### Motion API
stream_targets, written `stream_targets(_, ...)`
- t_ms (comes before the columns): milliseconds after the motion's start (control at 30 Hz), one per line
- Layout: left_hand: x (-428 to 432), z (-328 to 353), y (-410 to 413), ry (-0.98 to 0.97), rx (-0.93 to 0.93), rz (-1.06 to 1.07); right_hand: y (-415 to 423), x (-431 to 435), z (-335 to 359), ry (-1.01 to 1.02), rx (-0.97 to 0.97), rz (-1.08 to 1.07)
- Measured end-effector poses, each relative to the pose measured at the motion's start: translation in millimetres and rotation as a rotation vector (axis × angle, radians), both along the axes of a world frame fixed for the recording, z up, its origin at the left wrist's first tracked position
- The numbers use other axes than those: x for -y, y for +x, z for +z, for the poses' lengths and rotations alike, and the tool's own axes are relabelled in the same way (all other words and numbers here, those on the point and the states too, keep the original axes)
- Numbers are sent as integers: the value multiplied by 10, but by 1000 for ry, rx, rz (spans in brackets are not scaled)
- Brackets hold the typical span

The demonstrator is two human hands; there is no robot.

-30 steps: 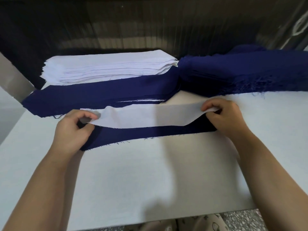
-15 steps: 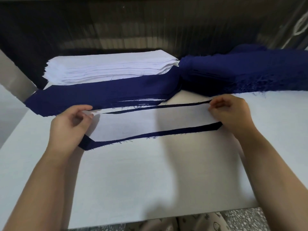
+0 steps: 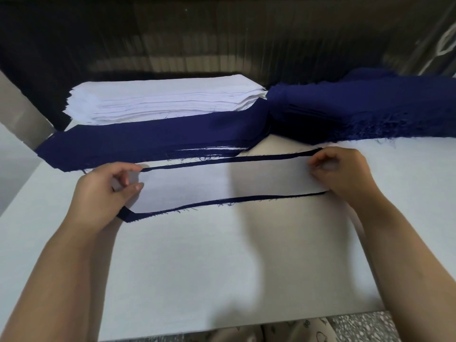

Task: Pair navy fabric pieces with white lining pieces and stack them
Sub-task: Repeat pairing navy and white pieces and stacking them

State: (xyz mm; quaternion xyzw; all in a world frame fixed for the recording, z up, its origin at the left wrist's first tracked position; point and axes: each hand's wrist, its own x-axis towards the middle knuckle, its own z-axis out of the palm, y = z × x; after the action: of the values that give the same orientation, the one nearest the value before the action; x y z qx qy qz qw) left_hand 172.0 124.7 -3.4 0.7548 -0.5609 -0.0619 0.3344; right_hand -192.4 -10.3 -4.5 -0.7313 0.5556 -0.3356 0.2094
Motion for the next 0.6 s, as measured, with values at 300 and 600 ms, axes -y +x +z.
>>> stream_targets(300,-12,-6,30,-17,24,16,-10,-2,4,34,-9,-46)
stream_targets(600,-14,-22,55,-29,27,8,-6,14,-16,-3,-9,-99)
